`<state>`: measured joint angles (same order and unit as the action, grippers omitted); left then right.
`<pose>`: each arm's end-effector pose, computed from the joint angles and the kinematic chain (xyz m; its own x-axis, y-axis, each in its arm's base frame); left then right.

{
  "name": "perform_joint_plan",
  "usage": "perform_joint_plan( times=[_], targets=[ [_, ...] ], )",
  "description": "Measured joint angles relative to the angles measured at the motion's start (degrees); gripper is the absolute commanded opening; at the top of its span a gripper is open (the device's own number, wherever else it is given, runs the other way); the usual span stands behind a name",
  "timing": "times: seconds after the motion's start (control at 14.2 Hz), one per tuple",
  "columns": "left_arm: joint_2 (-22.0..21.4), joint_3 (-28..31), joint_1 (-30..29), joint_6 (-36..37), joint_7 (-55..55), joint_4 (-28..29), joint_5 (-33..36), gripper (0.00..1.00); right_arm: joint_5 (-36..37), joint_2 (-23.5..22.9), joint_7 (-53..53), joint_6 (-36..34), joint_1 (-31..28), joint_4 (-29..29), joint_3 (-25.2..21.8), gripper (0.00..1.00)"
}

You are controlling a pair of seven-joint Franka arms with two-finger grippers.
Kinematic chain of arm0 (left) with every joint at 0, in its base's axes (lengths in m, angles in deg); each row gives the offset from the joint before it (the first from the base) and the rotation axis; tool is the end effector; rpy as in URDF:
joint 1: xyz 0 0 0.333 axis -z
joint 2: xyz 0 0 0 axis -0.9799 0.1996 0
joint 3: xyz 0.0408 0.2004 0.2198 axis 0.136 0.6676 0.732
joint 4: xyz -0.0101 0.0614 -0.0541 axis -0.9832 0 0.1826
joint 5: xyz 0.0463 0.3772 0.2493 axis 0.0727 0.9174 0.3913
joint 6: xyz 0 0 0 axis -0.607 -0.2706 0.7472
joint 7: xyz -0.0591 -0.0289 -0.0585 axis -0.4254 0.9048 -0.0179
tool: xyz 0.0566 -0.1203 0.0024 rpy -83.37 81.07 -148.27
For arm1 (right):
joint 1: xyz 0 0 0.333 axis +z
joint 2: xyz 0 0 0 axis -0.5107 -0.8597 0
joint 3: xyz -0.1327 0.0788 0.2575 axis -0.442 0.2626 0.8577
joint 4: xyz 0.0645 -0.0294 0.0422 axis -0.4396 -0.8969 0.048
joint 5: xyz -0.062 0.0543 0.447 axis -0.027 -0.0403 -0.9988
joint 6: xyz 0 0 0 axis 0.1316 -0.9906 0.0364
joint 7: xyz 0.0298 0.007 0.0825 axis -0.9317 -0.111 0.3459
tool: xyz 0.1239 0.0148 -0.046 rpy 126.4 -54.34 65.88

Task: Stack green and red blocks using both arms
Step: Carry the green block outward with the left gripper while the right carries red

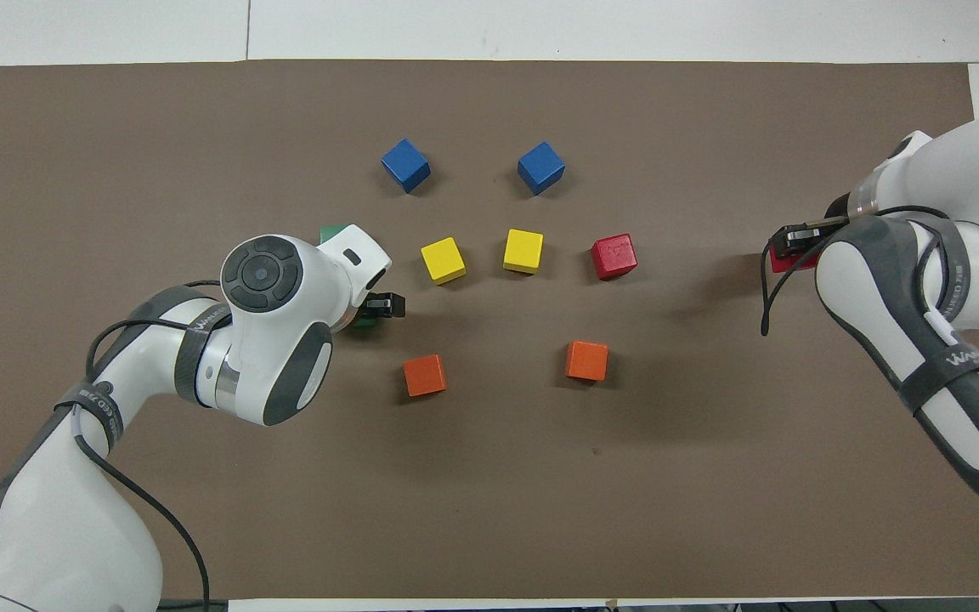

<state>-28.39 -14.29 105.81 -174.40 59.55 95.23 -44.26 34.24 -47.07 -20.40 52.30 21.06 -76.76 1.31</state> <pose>0.5616 -0.2752 0.2196 0.9956 -0.0873 0.0341 -0.0882 -0.9958 0.0254 0.6657 -0.0368 0.2841 0.9970 0.0780 0.0015 0.0780 -0.9967 -0.0239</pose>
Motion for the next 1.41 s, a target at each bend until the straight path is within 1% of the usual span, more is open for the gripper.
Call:
perform_joint_plan(
  times=[0.21, 0.28, 0.35, 0.42, 0.57, 0.64, 0.85, 0.92, 0.99, 1.06, 1.2, 1.41],
  targets=[
    [0.7, 0.0, 0.0, -1.2, 0.0, 0.0, 0.0, 0.93, 0.5, -1.2, 0.7, 1.1, -0.9, 0.0, 0.0, 0.23],
    [0.8, 0.0, 0.0, -1.4, 0.0, 0.0, 0.0, 0.89, 0.6, -1.6, 1.1, 1.2, -1.2, 0.0, 0.0, 0.23],
    [0.8, 0.0, 0.0, -1.5, 0.0, 0.0, 0.0, 0.82, 0.6, -2.0, 1.3, 1.5, -1.5, 0.0, 0.0, 0.23],
    [0.8, 0.0, 0.0, -1.5, 0.0, 0.0, 0.0, 0.67, 0.6, -2.4, 1.5, 1.9, -1.7, 0.0, 0.0, 0.23],
    [0.8, 0.0, 0.1, -1.5, 0.0, 0.0, 0.0, 0.12, 0.6, -3.2, 1.7, 2.2, -2.0, -0.1, 0.0, 0.24],
    [0.8, 0.0, 0.3, -1.5, 0.0, 0.0, 0.0, 0.0, 0.6, -3.5, 1.7, 2.2, -2.0, -0.2, 0.0, 0.25],
    [0.8, 0.1, 0.8, -1.4, 0.0, 0.0, 0.0, 0.0, 0.6, -3.5, 1.7, 2.2, -2.0, -0.8, 0.0, 0.28],
    [0.8, 0.2, 0.8, -1.2, 0.0, 0.0, 0.0, 0.0, 0.6, -3.5, 1.7, 2.3, -2.0, -1.2, 0.0, 0.4],
    [0.8, 0.2, 0.8, -0.6, 0.0, -0.2, 0.0, 0.0, 0.6, -3.5, 1.7, 2.5, -2.0, -1.5, 0.1, 0.82],
    [0.7, 0.4, 0.8, 0.4, 0.0, -0.5, 0.0, 0.0, 0.6, -3.5, 1.7, 2.7, -2.0, -1.8, 0.2, 1.0],
    [-0.5, 0.9, 0.2, 4.7, 0.0, -2.6, 0.0, 0.0, 0.6, -3.5, 1.7, 2.8, -2.0, -1.8, 0.3, 1.0],
    [-5.9, 1.1, -4.4, 16.3, -1.9, -7.2, 0.0, 0.0, 0.7, -3.2, 1.7, 2.7, -1.9, -1.6, 0.4, 1.0]
  ],
)
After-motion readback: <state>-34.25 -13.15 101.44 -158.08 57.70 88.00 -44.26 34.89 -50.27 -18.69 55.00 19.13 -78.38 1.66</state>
